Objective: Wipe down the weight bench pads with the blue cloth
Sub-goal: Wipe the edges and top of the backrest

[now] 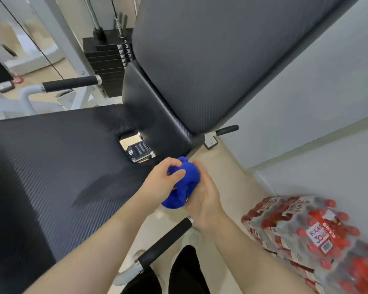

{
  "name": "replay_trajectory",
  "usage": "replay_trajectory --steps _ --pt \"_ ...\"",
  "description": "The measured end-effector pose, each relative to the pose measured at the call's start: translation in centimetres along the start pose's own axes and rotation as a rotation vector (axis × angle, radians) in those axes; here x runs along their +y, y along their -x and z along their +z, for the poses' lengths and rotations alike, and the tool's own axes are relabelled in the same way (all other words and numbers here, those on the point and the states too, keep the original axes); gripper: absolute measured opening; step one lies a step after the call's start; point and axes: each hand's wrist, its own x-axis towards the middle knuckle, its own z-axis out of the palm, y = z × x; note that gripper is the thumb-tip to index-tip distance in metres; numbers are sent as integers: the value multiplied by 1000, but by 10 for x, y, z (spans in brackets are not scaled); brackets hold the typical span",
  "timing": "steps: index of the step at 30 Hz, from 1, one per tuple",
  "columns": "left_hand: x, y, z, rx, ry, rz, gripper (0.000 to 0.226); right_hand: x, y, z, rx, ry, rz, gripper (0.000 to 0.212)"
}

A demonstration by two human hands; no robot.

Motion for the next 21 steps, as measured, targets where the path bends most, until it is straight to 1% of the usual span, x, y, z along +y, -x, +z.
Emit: replay_trajectory --steps 1,2,3,4,5,6,7,8,9,10,12,13,14,16,19,21 --pt "1 -1 -2 -10 -22 18 10 -5 0 2 -1 -63 13 41" --pt "5 -1 -1 -44 -30 43 14 -5 -4 0 41 -88 -8 35" --pt "9 -1 1 -63 -30 74 21 -7 -7 -1 120 -66 -21 27" --pt "14 -3 1 -44 -43 105 29 -8 -11 -3 250 -19 -27 22" --pt "19 -6 0 33 -77 144 38 -9 -14 -4 395 55 -27 19" --pt "24 -11 -4 144 -121 180 47 -10 -18 -6 523 106 -19 16" --pt "29 -15 -8 244 -162 211 56 -12 -19 -6 578 117 -4 15" --pt "35 -23 -12 299 -210 245 64 -16 -23 -5 584 92 1 16" --pt "39 -29 -15 312 -272 271 71 -19 -29 -2 568 71 14 16" --pt "43 -36 -17 290 -361 288 77 -22 -38 2 557 53 19 19" --pt "46 -49 -16 209 -519 325 89 -24 -58 8 574 88 26 15" --pt "45 -54 -16 180 -560 344 96 -24 -63 11 602 98 28 14" --pt "45 -58 -15 167 -583 352 101 -26 -66 14 627 105 26 18" --pt "39 -60 -12 189 -612 347 105 -26 -58 15 605 108 -28 19" --pt "42 -56 -8 223 -632 358 106 -34 -32 20 513 170 -218 13" --pt "43 -55 -8 236 -659 346 105 -37 -34 24 528 227 -266 16"
